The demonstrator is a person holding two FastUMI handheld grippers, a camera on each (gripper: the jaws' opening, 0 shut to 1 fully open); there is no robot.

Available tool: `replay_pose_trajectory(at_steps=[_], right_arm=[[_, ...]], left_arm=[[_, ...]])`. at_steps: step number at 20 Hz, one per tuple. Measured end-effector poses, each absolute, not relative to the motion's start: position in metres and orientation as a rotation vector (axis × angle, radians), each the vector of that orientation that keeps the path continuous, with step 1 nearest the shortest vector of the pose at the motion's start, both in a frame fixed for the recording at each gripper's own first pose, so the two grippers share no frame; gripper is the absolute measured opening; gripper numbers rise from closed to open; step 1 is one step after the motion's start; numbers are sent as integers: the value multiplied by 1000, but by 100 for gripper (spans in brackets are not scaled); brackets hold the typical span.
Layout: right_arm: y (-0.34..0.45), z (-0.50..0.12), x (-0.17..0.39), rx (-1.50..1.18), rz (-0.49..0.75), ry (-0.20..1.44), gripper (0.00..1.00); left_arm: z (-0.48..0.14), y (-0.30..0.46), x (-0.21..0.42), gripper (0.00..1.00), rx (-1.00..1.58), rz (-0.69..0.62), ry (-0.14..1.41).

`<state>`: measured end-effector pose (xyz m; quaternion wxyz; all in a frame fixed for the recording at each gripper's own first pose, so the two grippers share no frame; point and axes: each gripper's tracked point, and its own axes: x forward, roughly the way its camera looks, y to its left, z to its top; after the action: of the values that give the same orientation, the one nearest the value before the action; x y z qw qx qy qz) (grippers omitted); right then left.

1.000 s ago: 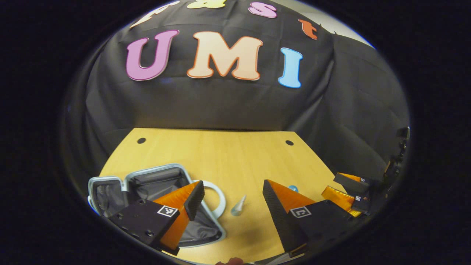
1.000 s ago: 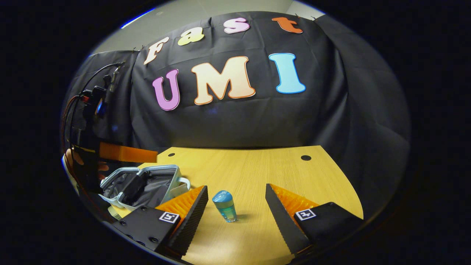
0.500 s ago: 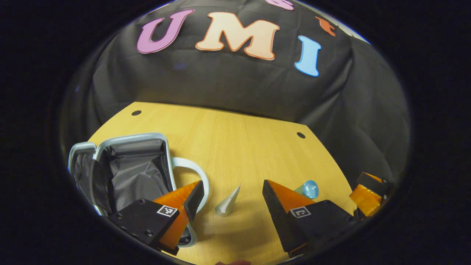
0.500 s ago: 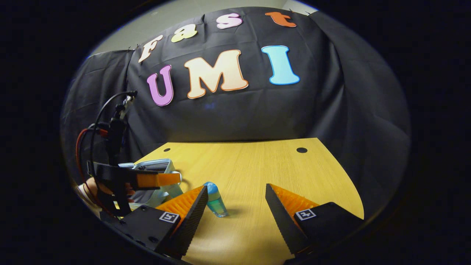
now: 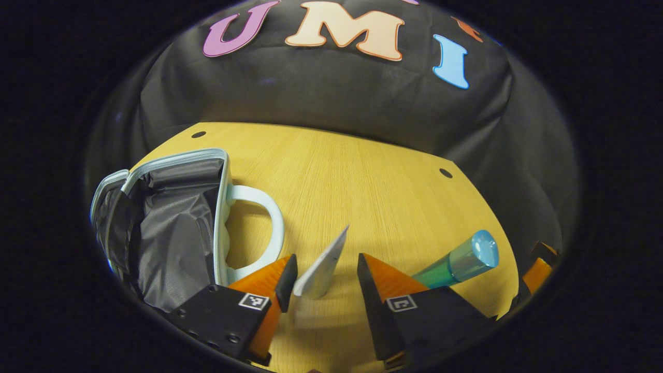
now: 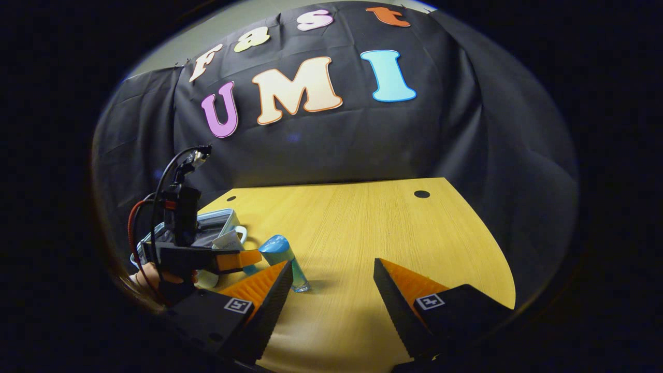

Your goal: First open the suitcase, pack the skin care products into it, and then close the suitcase.

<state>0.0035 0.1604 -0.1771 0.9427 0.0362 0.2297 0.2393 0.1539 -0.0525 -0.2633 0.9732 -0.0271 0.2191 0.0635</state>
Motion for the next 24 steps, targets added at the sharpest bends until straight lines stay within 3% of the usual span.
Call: replay_pose_trajectory(at_steps=[1, 2, 4, 5, 6, 8, 14, 15, 20, 21, 24], right_arm=[[161, -179, 2, 72, 491, 472, 94], [161, -181, 2, 68, 495, 474, 98], [163, -183, 1, 61, 502, 477, 98], [164, -184, 2, 60, 507, 477, 98], [166, -185, 2, 59, 511, 479, 94], [171, -189, 1, 57, 522, 487, 98], [204, -204, 1, 63, 595, 504, 95], [212, -207, 1, 69, 610, 511, 98], [248, -232, 10, 53, 680, 547, 94], [252, -236, 13, 54, 686, 550, 99], [259, -251, 20, 52, 690, 565, 98]], left_arm=[[-268, -51, 155, 62, -55, 137, 455], [-273, -49, 156, 49, -59, 144, 470], [-276, -46, 160, 34, -56, 154, 474], [-274, -45, 161, 36, -50, 156, 467], [-275, -45, 159, 31, -57, 159, 482], [-269, -52, 156, 28, -115, 143, 498], [-205, -50, 135, 28, -179, 114, 437], [-192, -45, 130, 28, -185, 120, 423], [-154, 3, 98, 28, -188, 217, 390], [-153, 16, 91, 28, -186, 246, 394], [-160, 49, 68, 28, -219, 317, 433]])
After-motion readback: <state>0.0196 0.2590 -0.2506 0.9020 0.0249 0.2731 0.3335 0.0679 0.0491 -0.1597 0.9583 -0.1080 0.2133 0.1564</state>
